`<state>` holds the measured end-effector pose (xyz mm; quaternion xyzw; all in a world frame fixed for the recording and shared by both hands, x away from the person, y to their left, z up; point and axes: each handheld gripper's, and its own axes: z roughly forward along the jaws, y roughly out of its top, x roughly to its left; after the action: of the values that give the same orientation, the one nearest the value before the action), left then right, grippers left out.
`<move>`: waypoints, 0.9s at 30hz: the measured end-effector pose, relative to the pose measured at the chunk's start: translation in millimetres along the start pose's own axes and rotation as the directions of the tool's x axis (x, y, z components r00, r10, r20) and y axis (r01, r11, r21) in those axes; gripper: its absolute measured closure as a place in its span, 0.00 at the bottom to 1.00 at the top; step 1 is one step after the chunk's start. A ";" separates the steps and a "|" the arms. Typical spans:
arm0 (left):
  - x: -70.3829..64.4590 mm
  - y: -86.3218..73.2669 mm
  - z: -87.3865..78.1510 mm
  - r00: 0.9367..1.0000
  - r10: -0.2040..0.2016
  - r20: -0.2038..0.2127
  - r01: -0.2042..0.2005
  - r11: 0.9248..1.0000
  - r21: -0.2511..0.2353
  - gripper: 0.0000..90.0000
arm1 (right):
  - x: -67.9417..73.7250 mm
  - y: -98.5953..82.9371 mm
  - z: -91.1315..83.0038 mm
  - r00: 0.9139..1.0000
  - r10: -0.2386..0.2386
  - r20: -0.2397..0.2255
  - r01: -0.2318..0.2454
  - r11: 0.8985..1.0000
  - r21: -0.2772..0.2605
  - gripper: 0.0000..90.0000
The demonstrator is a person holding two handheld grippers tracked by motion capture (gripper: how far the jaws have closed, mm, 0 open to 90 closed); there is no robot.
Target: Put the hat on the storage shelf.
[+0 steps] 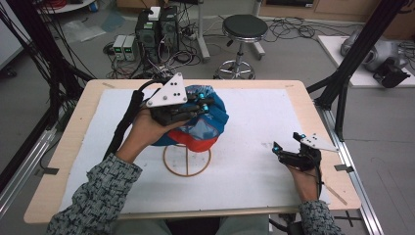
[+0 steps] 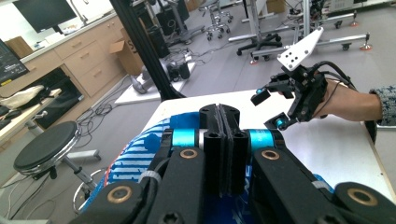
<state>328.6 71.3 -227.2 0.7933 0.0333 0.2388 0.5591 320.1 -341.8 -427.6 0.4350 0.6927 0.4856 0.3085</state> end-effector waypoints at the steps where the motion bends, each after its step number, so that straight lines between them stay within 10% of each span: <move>1: -0.4 0.6 0.8 1.000 0.002 -0.001 -0.002 1.000 0.001 0.98 | 0.0 0.0 0.1 1.000 0.000 0.000 0.000 1.000 0.000 0.12; 27: -2.3 -4.2 1.6 0.999 -0.023 0.023 0.020 0.990 0.137 0.98 | -0.1 0.2 0.5 1.000 -0.009 -0.002 0.009 1.000 -0.001 0.12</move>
<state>328.2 70.7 -232.1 0.8321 0.0511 0.2201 0.5065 320.6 -341.6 -427.6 0.4313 0.6945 0.4851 0.3103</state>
